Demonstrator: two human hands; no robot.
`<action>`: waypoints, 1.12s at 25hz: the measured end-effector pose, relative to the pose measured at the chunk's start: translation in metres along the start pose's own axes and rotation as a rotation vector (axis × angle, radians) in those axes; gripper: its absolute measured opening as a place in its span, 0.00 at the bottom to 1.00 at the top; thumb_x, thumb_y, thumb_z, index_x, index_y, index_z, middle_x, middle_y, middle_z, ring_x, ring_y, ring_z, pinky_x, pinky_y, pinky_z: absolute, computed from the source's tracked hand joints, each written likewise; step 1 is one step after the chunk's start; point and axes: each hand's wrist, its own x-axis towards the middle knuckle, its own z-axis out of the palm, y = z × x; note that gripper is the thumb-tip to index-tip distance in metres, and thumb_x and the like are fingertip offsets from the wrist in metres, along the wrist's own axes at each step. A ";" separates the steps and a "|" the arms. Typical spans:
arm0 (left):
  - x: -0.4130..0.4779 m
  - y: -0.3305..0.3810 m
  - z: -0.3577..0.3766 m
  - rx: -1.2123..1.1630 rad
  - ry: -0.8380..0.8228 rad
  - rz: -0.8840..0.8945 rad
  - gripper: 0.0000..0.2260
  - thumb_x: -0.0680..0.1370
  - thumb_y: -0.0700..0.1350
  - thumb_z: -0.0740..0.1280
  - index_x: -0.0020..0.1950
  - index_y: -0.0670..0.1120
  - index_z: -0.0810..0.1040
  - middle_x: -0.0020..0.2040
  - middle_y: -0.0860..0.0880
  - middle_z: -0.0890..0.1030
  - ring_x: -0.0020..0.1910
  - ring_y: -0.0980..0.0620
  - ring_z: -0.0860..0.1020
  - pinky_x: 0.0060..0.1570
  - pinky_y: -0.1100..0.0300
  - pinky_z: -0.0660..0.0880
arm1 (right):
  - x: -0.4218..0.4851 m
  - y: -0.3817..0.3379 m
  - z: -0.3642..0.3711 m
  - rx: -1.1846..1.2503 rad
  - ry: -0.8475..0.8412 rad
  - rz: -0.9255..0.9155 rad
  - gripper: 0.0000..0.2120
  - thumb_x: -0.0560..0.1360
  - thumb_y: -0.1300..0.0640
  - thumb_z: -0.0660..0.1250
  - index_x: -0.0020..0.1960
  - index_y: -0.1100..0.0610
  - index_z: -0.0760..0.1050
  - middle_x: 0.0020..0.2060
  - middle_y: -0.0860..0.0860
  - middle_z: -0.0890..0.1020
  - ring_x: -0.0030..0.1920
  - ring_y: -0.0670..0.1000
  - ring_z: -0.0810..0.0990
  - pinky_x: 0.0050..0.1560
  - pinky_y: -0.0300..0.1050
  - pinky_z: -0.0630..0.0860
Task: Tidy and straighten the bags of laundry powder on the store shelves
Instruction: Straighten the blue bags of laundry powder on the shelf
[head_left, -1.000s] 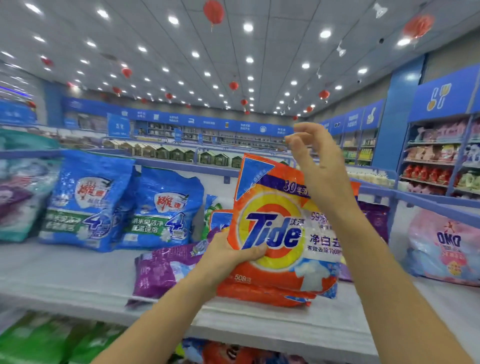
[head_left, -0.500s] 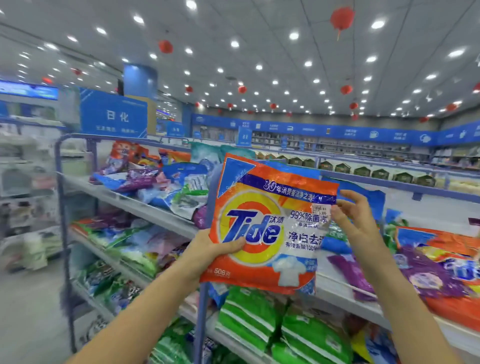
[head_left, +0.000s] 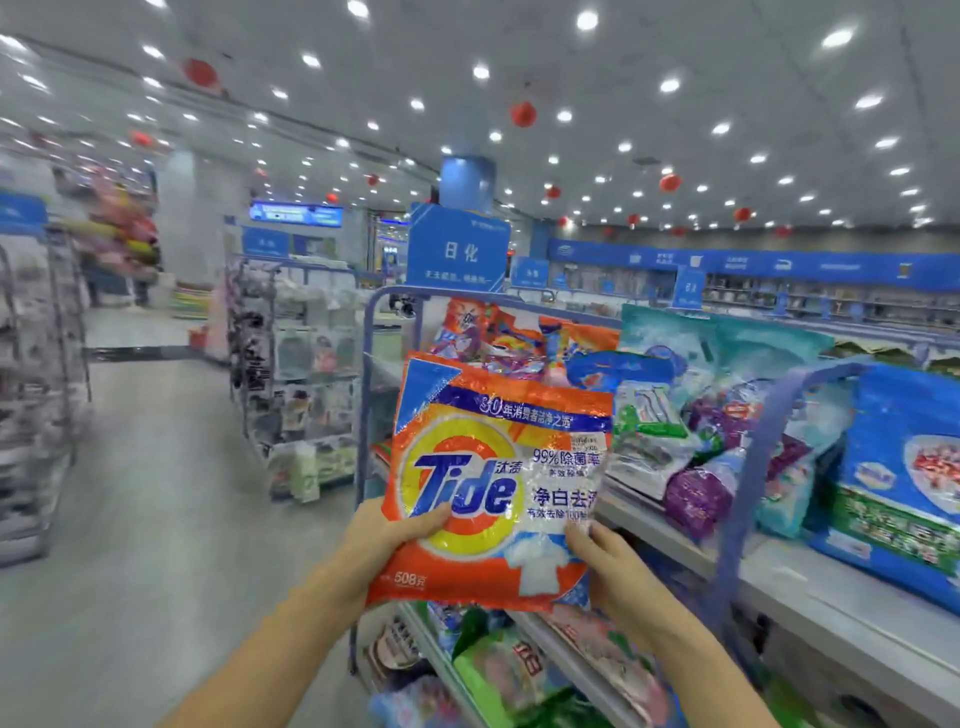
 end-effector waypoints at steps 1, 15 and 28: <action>0.011 -0.002 -0.019 0.015 0.033 -0.011 0.36 0.45 0.49 0.84 0.51 0.42 0.79 0.42 0.41 0.85 0.35 0.44 0.84 0.32 0.56 0.81 | 0.023 0.010 0.012 0.008 -0.029 0.019 0.36 0.60 0.39 0.75 0.58 0.61 0.73 0.52 0.56 0.84 0.52 0.56 0.82 0.53 0.53 0.78; 0.284 0.034 -0.190 0.174 0.214 0.061 0.49 0.37 0.63 0.80 0.55 0.46 0.75 0.44 0.45 0.85 0.39 0.45 0.84 0.31 0.57 0.80 | 0.347 0.014 0.066 -0.075 -0.040 -0.161 0.05 0.77 0.57 0.63 0.51 0.55 0.77 0.38 0.43 0.84 0.39 0.41 0.83 0.37 0.32 0.75; 0.573 0.062 -0.332 0.239 0.054 0.256 0.14 0.68 0.49 0.75 0.51 0.48 0.78 0.39 0.50 0.85 0.39 0.46 0.84 0.44 0.52 0.78 | 0.581 0.011 0.120 -0.197 0.291 -0.220 0.15 0.71 0.45 0.68 0.53 0.53 0.77 0.50 0.49 0.84 0.50 0.48 0.82 0.57 0.50 0.78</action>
